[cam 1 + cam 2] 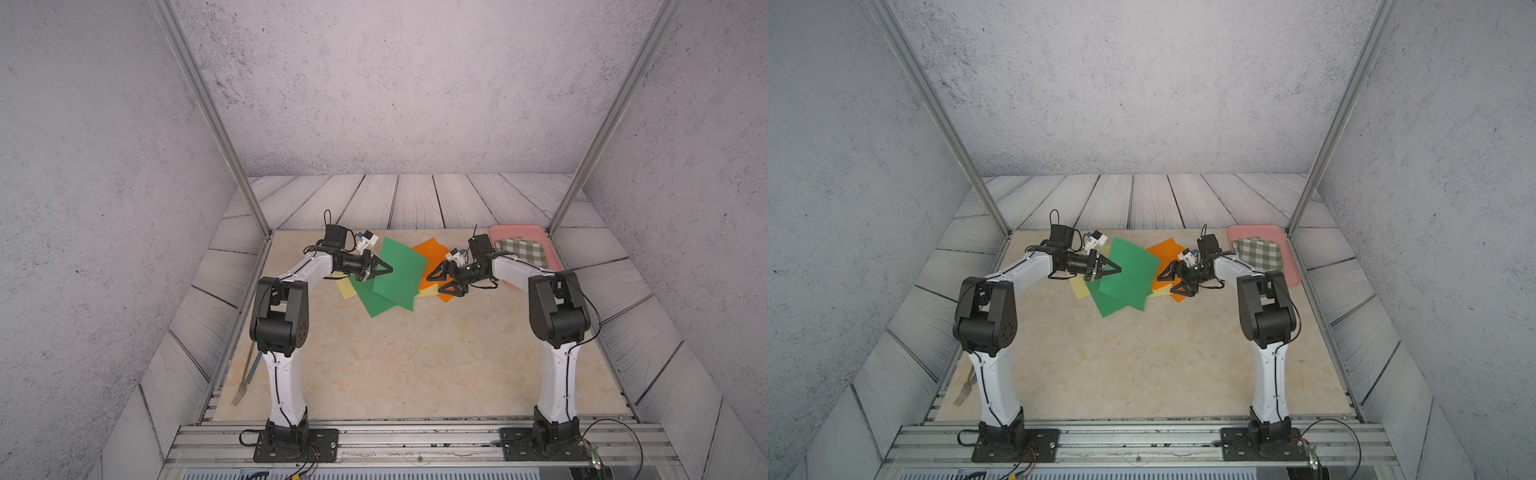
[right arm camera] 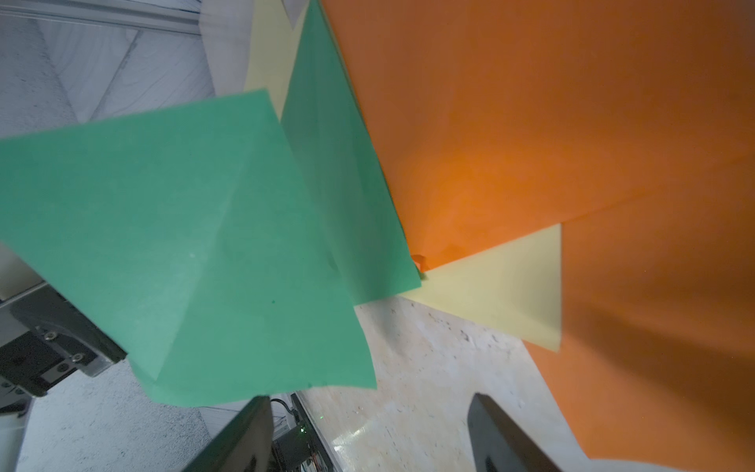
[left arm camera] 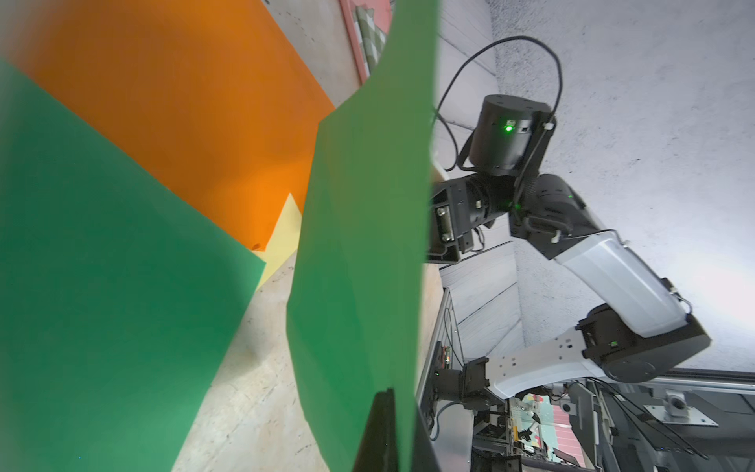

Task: Sort the scattered colored papers by color
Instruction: Pick up the colored paper from the center of the board.

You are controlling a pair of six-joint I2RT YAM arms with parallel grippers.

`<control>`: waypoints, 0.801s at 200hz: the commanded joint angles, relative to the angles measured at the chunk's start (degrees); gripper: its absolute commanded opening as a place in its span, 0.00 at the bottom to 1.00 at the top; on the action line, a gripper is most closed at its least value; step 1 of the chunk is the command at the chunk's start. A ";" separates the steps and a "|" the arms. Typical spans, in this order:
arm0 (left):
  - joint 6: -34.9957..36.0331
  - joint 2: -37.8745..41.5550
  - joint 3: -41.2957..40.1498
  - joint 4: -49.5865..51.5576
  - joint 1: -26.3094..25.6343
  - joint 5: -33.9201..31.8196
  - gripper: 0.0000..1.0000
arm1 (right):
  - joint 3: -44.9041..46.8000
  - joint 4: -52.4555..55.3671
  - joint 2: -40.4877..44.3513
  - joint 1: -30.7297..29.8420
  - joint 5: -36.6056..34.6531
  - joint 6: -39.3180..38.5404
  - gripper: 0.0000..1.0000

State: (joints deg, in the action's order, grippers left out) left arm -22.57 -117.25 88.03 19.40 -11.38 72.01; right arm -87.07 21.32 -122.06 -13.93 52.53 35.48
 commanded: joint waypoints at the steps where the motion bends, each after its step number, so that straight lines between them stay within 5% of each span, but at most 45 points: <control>1: -6.48 3.17 -0.93 -8.79 -0.05 6.11 0.00 | 1.56 -12.60 6.01 0.22 4.95 4.16 0.79; 40: -13.47 4.65 -0.71 -16.18 -0.01 8.40 0.00 | 3.96 -24.98 7.98 0.23 7.19 9.48 0.79; 82: -21.93 4.36 -2.55 -26.83 0.03 9.02 0.00 | 6.65 -44.60 6.76 0.23 10.57 23.35 0.78; 160: -28.84 2.49 -3.13 -35.60 1.02 7.67 0.00 | 7.81 -56.46 6.51 0.00 13.80 31.64 0.64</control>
State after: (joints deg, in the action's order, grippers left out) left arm -49.36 -113.67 85.21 -12.40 -11.18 79.48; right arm -79.05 -28.93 -117.19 -13.82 63.31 63.18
